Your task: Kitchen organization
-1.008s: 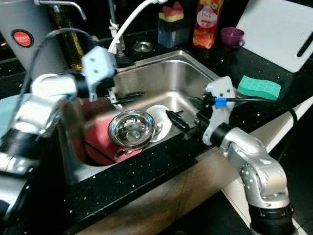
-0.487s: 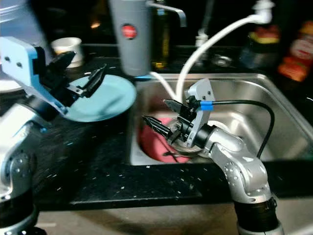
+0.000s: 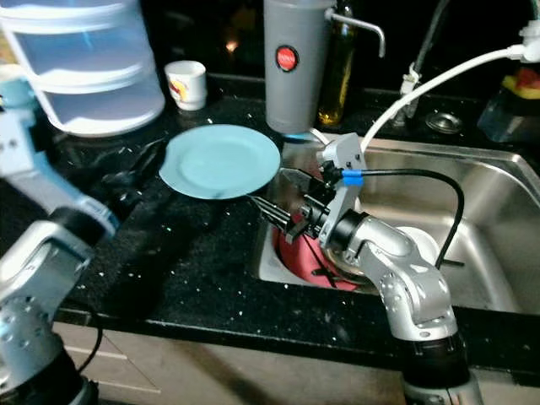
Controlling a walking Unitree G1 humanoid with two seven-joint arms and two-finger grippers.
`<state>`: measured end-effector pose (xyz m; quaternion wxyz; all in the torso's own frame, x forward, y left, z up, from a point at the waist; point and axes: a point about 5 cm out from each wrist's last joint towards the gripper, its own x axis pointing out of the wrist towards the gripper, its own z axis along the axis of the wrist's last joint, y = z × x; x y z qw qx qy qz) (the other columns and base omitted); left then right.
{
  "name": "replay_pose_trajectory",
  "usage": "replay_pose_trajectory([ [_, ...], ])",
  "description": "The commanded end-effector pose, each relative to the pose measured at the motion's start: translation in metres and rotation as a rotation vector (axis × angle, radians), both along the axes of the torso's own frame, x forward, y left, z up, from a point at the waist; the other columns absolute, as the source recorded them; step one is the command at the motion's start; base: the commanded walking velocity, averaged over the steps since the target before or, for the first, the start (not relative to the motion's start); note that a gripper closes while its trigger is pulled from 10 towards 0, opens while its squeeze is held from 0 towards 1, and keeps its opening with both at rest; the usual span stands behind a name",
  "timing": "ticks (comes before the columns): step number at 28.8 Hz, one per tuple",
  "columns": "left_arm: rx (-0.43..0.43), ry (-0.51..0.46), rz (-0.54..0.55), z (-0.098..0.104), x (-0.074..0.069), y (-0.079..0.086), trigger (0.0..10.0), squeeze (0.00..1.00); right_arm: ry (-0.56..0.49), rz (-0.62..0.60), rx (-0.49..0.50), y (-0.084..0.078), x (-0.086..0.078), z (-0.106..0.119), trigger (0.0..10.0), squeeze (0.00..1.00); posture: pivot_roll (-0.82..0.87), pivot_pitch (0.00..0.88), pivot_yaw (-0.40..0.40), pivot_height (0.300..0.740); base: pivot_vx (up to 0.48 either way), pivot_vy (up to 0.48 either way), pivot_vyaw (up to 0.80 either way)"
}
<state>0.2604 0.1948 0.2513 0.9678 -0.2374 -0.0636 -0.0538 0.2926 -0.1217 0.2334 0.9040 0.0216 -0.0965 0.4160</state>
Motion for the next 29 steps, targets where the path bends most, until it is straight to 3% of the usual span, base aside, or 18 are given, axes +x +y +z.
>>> replay_pose_trajectory([
  [1,-0.070,0.074,0.084,-0.006,0.010,0.022,10.0,0.00,-0.012,-0.020,0.000,-0.003,0.002,0.001,10.0,0.00,0.14,0.000,-0.032,0.740,0.000,0.000,0.00],
  [7,-0.189,0.190,0.183,-0.022,0.023,0.049,10.0,0.00,-0.015,-0.039,-0.008,-0.005,0.002,0.001,10.0,0.00,0.12,0.000,-0.030,0.740,0.000,0.000,0.00],
  [9,-0.242,0.235,0.173,-0.029,0.028,0.053,10.0,0.00,-0.016,-0.047,-0.020,-0.006,0.002,0.001,10.0,0.00,0.12,0.000,-0.030,0.740,0.000,0.000,0.00],
  [12,-0.237,0.283,0.155,-0.035,0.033,0.054,10.0,0.00,-0.017,-0.054,-0.031,-0.007,0.002,0.000,10.0,0.00,0.11,0.000,-0.031,0.740,0.000,0.000,0.00],
  [13,-0.275,0.366,0.129,-0.044,0.043,0.059,10.0,0.00,-0.018,-0.061,-0.042,-0.008,0.002,0.001,10.0,0.00,0.10,0.000,-0.032,0.740,0.000,0.000,0.00],
  [15,-0.304,0.405,0.096,-0.048,0.050,0.060,10.0,0.00,-0.019,-0.066,-0.052,-0.009,0.002,0.001,10.0,0.00,0.09,0.000,-0.031,0.740,0.000,0.000,0.00],
  [20,-0.337,0.423,0.015,-0.047,0.058,0.059,10.0,0.00,-0.020,-0.068,-0.074,-0.011,0.001,0.002,10.0,0.00,0.08,0.000,-0.027,0.740,0.000,0.000,0.00],
  [24,-0.363,0.435,-0.047,-0.047,0.057,0.070,10.0,0.00,-0.006,0.125,-0.122,-0.002,-0.020,-0.001,10.0,0.00,0.06,0.000,-0.022,0.740,0.000,0.000,0.00],
  [29,-0.390,0.444,-0.120,-0.047,0.057,0.067,10.0,0.00,0.019,0.208,-0.153,0.001,-0.030,-0.006,10.0,0.00,0.06,0.000,-0.023,0.740,0.000,0.000,0.00],
])
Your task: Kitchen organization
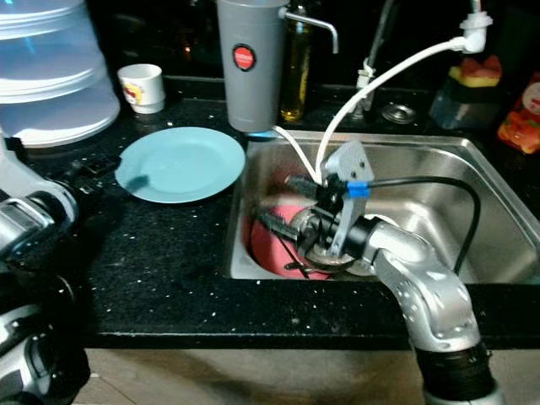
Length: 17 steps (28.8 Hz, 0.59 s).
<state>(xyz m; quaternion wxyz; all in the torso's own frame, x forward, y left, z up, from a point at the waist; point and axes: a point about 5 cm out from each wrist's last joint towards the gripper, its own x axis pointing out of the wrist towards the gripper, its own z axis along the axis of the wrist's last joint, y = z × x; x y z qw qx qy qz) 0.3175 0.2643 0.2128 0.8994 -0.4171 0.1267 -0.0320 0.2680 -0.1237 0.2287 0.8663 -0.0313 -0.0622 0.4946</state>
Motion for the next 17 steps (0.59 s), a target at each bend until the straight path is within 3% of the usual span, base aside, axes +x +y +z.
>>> replay_pose_trajectory([
  [1,-0.041,0.041,-0.062,-0.008,-0.001,-0.005,10.0,0.00,0.020,0.063,-0.023,0.004,-0.007,-0.002,10.0,0.00,0.06,0.000,-0.026,0.740,0.000,0.000,0.00],
  [6,-0.076,0.056,-0.122,-0.013,-0.001,-0.012,10.0,0.00,0.047,0.148,-0.058,0.006,-0.017,-0.006,10.0,0.00,0.06,0.000,-0.027,0.740,0.000,0.000,0.00],
  [14,-0.095,0.064,-0.100,-0.017,-0.001,-0.011,10.0,0.00,0.050,0.153,-0.076,0.004,-0.019,-0.006,10.0,0.00,0.06,0.000,-0.026,0.740,0.000,0.000,0.00],
  [15,-0.107,0.064,-0.076,-0.018,-0.001,-0.006,6.5,0.00,0.050,0.152,-0.079,0.004,-0.019,-0.007,10.0,0.00,0.06,0.000,-0.025,0.740,0.000,0.000,0.00],
  [16,-0.107,0.064,-0.076,-0.018,-0.001,-0.006,6.5,0.00,0.050,0.152,-0.079,0.004,-0.019,-0.007,10.0,0.00,0.06,0.000,-0.025,0.740,0.000,0.000,0.00],
  [17,-0.113,0.065,-0.071,-0.019,-0.001,-0.004,2.9,0.00,0.050,0.152,-0.080,0.004,-0.019,-0.007,10.0,0.00,0.06,0.000,-0.025,0.740,0.000,0.000,0.00],
])
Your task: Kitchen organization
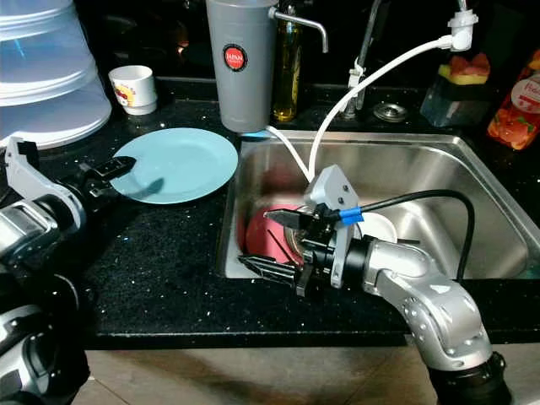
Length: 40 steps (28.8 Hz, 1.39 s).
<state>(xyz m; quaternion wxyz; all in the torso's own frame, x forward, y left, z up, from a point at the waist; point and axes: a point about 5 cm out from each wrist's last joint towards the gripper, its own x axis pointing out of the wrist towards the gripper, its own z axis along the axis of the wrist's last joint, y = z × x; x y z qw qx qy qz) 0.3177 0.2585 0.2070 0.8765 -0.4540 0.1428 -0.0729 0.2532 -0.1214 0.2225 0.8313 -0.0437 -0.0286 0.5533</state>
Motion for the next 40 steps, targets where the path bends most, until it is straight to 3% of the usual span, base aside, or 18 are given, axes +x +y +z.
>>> replay_pose_trajectory([
  [1,-0.016,0.063,0.005,-0.013,-0.002,0.001,2.9,0.00,0.004,0.020,-0.015,0.002,-0.004,-0.001,10.0,0.00,0.06,0.000,-0.025,0.740,0.000,0.000,0.00],
  [2,-0.022,0.065,0.005,-0.014,-0.002,0.002,0.0,0.00,0.005,0.021,-0.016,0.002,-0.004,-0.001,10.0,0.00,0.06,0.000,-0.025,0.740,0.000,0.000,0.00],
  [11,-0.055,0.108,-0.042,-0.021,-0.002,-0.002,0.0,0.00,-0.003,0.010,-0.022,0.002,-0.004,0.000,10.0,0.00,0.05,0.000,-0.021,0.740,0.000,0.000,0.00],
  [27,-0.070,0.157,-0.033,-0.029,-0.002,-0.001,0.0,0.00,-0.016,-0.020,-0.029,-0.001,-0.001,0.001,10.0,0.00,0.05,0.000,-0.015,0.740,0.000,0.000,0.00],
  [34,-0.056,-0.018,-0.073,0.000,0.001,-0.010,0.0,0.00,-0.028,-0.053,-0.007,-0.001,0.003,0.002,10.0,0.00,0.05,0.000,-0.013,0.740,0.000,0.000,0.00],
  [37,-0.034,-0.188,-0.161,0.021,-0.006,-0.026,0.0,0.00,-0.033,-0.173,0.062,-0.005,0.016,0.007,10.0,0.00,0.06,0.000,-0.013,0.740,0.000,0.000,0.00],
  [40,-0.028,-0.226,-0.165,0.021,-0.010,-0.033,0.0,0.00,-0.013,-0.257,0.134,-0.010,0.027,0.013,10.0,0.00,0.07,0.000,-0.014,0.740,0.000,0.000,0.00],
])
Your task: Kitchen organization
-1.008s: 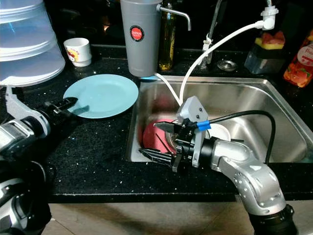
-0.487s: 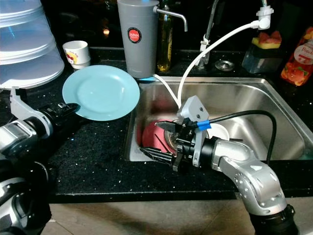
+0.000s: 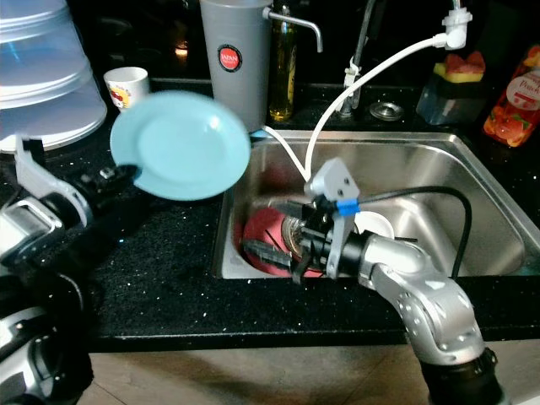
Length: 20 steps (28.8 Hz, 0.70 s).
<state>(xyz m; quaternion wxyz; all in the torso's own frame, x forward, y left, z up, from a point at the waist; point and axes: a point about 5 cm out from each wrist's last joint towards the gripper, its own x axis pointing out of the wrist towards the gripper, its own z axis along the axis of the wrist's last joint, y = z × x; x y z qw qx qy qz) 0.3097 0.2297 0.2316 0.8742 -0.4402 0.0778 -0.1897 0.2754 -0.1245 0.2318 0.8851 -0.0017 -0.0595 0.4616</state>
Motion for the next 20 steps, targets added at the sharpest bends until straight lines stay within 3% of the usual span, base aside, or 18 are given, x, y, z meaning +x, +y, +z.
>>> replay_pose_trajectory([
  [1,-0.011,-0.008,-0.014,-0.004,-0.002,-0.005,0.0,0.00,0.004,-0.061,0.035,-0.008,0.007,0.005,10.0,0.00,0.07,0.000,-0.015,0.740,0.000,0.000,0.00],
  [8,0.025,-0.053,-0.036,0.002,-0.005,-0.017,0.0,0.00,0.027,-0.142,0.118,-0.020,0.016,0.012,10.0,0.00,0.07,0.000,-0.013,0.740,0.000,0.000,-0.80],
  [13,0.076,-0.087,-0.056,0.008,-0.002,-0.031,0.0,0.00,0.031,-0.192,0.113,-0.025,0.021,0.011,10.0,0.00,0.07,0.000,-0.011,0.740,0.000,0.000,-0.80],
  [15,0.138,-0.091,-0.099,0.009,-0.001,-0.043,0.0,0.00,0.031,-0.198,0.100,-0.026,0.022,0.010,10.0,0.00,0.06,0.000,-0.011,0.740,0.000,0.000,-0.80],
  [20,0.209,-0.094,-0.130,0.009,-0.001,-0.052,0.0,0.00,0.032,-0.203,0.085,-0.027,0.022,0.009,10.0,0.00,0.05,0.000,-0.009,0.740,0.000,0.000,-0.80],
])
